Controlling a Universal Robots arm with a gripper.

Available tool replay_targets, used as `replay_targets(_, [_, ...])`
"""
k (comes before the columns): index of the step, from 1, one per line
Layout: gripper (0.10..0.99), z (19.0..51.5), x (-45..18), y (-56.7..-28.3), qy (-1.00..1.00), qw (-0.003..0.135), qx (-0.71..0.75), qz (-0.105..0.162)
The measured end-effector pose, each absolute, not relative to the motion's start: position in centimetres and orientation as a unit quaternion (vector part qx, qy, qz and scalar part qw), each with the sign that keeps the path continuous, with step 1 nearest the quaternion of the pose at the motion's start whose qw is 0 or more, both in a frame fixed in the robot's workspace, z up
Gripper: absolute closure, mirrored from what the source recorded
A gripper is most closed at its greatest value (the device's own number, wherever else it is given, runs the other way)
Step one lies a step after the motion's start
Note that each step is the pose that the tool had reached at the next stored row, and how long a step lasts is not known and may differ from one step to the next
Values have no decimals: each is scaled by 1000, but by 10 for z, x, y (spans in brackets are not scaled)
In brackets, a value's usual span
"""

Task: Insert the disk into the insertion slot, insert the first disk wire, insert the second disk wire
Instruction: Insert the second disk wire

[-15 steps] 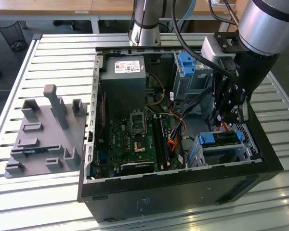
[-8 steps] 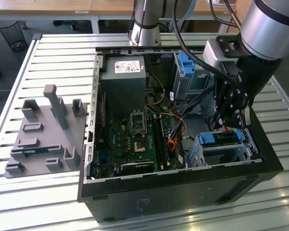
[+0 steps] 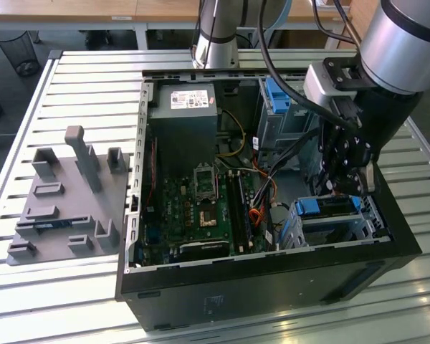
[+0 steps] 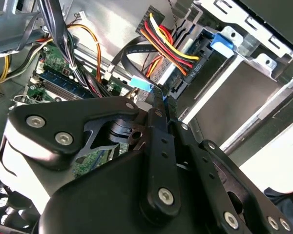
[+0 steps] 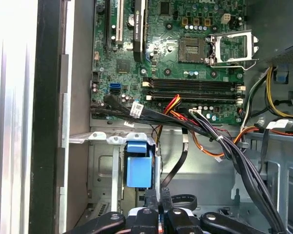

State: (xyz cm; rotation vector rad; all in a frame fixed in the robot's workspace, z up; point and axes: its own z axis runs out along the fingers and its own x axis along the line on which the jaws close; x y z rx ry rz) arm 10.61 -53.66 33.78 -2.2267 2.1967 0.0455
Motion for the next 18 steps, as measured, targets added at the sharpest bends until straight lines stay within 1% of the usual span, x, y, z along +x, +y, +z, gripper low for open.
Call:
replay_targets(5, [937, 337, 106, -542, 702, 7, -712, 15])
replay_targets(14, [937, 336, 111, -543, 703, 7, -711, 15])
replay_targets(18, [937, 335, 111, -546, 702, 12, -711, 20])
